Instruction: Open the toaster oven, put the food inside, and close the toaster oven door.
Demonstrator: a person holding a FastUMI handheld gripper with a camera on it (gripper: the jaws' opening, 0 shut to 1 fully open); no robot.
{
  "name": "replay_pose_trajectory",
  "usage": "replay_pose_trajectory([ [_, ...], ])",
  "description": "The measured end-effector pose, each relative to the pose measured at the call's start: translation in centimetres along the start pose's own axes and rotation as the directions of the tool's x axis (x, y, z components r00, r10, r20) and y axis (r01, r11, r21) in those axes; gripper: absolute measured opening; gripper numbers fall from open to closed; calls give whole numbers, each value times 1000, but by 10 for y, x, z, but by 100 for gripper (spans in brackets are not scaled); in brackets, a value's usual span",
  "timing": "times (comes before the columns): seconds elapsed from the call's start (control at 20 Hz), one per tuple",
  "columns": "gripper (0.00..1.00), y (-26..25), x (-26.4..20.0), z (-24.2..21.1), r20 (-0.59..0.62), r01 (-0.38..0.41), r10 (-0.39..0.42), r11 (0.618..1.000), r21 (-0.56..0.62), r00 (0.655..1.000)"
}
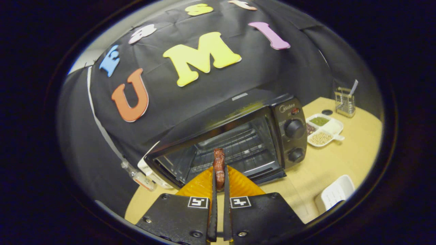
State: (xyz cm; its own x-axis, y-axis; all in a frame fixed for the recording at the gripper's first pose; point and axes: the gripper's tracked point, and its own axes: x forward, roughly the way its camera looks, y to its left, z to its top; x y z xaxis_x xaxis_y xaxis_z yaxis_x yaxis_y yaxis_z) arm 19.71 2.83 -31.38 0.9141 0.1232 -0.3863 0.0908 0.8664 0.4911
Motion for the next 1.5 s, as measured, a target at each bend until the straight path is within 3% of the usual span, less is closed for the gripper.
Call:
replay_pose_trajectory([
  [0.15, 10, -2, 32, 5, -4, -35, 36, 984, 176, 999],
  [0.3, 10, 1, 53, 8, 23, -90, 87, 963, 254, 996],
  [0.45, 11, 2, 66, 8, 50, -113, 103, 964, 239, 993],
  [0.8, 16, -12, 73, 10, 78, -29, 17, 987, 158, 997],
  [1.05, 53, -26, 62, 17, 100, 87, -91, 995, 45, 991],
  [1.3, 71, -9, 22, 29, 140, 124, -107, 985, -118, 984],
  [1.5, 91, 13, -30, 27, 162, 128, -84, 952, -278, 983],
])
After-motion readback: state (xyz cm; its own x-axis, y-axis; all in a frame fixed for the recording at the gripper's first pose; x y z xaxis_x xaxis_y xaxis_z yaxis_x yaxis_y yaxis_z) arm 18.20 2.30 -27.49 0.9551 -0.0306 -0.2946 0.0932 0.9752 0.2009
